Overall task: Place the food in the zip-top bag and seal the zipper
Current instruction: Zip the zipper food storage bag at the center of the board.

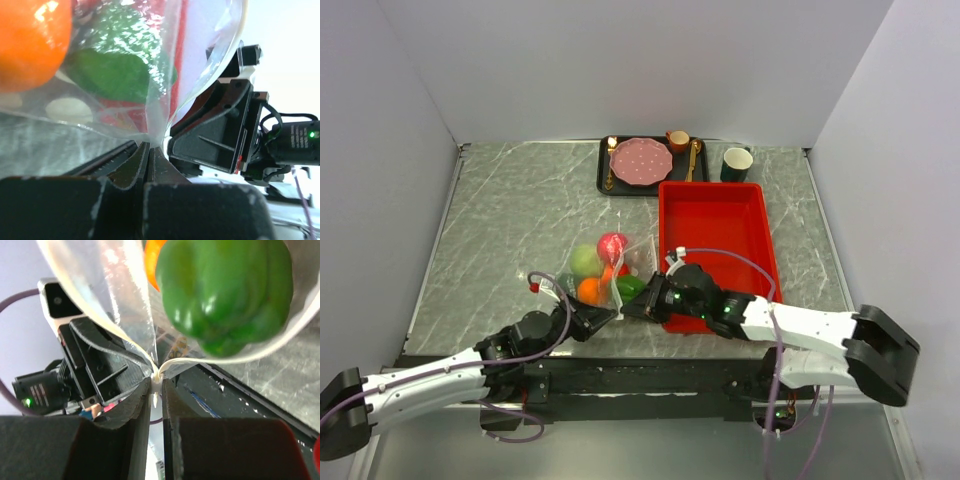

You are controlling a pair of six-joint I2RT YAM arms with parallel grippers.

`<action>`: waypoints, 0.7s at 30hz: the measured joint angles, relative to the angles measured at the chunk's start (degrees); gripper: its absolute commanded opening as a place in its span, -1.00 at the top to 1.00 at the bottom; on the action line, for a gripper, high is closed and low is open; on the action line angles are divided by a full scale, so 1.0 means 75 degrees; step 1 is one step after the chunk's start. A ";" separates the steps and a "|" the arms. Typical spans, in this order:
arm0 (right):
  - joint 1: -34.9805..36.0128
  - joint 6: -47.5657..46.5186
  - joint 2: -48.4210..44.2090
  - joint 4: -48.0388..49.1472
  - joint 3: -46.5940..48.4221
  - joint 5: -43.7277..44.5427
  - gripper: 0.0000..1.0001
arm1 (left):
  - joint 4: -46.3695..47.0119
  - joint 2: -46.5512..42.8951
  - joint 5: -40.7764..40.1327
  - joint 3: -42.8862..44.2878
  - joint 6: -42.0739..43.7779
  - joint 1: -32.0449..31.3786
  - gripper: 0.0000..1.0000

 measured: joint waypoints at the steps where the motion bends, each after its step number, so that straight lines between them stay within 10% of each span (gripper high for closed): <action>1: 0.0105 -0.0026 -0.0201 -0.0160 0.0000 0.0172 1.00 | 0.0070 -0.0009 0.0050 0.0017 -0.0009 0.0017 0.99; 21: 0.0425 0.1014 -0.2559 -0.1174 -0.0880 0.2483 1.00 | 0.1475 0.2597 0.2416 0.1271 0.1571 0.0784 0.99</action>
